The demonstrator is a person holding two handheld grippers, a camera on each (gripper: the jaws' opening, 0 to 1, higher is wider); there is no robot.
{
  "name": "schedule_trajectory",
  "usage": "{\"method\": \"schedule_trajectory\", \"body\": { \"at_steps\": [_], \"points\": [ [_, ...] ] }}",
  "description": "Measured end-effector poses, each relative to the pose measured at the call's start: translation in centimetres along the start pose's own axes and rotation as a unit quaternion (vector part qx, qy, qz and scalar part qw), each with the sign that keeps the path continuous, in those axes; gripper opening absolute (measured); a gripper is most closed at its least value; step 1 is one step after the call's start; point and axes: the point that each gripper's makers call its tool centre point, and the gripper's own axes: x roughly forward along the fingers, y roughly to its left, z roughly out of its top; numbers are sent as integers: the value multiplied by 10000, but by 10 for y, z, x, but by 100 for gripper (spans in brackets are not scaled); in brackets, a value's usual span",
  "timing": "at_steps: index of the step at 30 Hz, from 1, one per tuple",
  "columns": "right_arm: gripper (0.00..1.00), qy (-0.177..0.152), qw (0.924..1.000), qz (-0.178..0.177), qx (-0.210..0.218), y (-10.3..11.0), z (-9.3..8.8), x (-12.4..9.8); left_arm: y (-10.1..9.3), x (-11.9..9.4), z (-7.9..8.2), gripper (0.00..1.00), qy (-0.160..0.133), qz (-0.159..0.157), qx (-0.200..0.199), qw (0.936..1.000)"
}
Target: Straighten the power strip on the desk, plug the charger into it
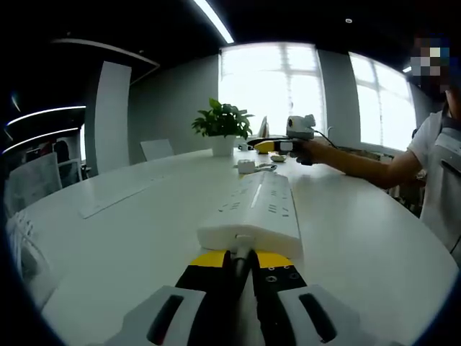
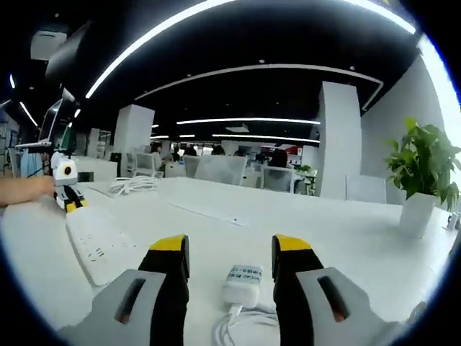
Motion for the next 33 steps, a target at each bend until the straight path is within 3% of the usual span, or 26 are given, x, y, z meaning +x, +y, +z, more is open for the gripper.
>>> {"method": "schedule_trajectory", "body": {
  "at_steps": [5,11,15,25,33],
  "points": [
    [43,-136,9988,-438,140,-15,6,-4,1,0,0,15,-1,0,0,10000],
    [43,61,9979,-596,238,-16,-2,-5,1,0,0,15,-4,-1,-2,10000],
    [43,67,9975,-540,453,-14,-4,-4,1,0,0,15,-5,-1,-2,10000],
    [44,162,9979,-595,199,-11,-11,0,-1,0,0,15,-5,-1,-1,10000],
    [45,279,9970,-613,371,-10,-21,4,0,0,0,15,-5,-1,-2,10000]
  ]
}}
